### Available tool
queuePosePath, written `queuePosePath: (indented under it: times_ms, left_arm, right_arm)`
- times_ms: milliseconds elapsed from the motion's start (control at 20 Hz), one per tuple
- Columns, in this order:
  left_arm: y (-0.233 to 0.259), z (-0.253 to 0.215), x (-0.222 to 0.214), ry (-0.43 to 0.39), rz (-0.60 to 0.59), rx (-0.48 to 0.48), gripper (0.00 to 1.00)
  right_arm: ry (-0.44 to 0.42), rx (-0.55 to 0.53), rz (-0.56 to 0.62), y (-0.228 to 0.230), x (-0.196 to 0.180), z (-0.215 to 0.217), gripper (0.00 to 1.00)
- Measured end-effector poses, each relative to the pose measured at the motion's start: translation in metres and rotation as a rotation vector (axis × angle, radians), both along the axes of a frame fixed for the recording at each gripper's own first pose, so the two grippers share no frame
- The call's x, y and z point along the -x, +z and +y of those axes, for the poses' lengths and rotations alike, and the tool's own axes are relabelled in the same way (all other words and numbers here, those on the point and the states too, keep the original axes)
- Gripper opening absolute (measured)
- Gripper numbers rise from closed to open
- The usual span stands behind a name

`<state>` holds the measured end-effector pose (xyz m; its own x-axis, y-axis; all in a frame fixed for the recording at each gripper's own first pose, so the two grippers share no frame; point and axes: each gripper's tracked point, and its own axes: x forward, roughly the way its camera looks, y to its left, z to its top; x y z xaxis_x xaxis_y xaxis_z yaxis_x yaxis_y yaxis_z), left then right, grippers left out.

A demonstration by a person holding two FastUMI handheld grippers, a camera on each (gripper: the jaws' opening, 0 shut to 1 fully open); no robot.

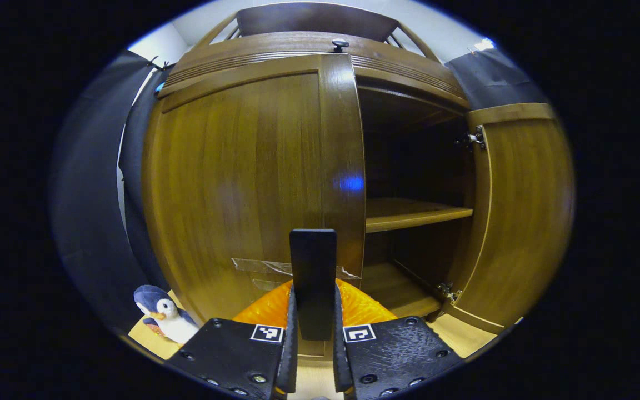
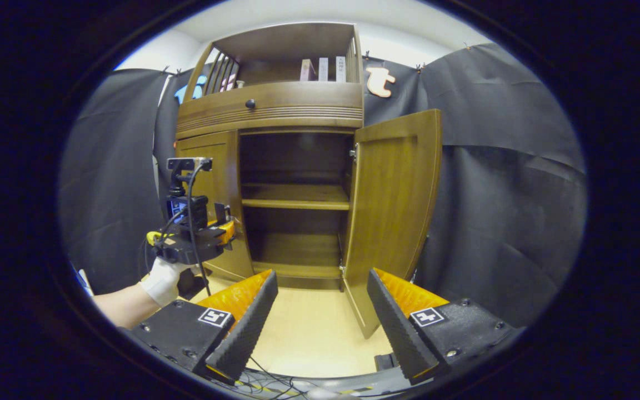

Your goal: Open the right door of the double-door shoe cabinet with the right hand, and open the left door with the left hand.

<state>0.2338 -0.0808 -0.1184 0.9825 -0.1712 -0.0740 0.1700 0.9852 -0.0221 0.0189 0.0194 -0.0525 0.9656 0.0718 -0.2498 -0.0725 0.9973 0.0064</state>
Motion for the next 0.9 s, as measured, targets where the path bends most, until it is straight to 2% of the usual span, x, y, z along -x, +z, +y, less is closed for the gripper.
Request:
queuePosePath:
  times_ms: [350, 900]
  left_arm:
    - [-0.002, 0.018, 0.036, -0.002, -0.011, -0.015, 0.25]
    - [-0.004, 0.056, 0.083, 0.065, -0.001, 0.01, 0.24]
  right_arm:
    - [0.023, -0.003, -0.008, 0.002, 0.005, -0.001, 1.0]
    - [0.031, -0.007, -0.012, 0.001, 0.005, 0.0, 1.0]
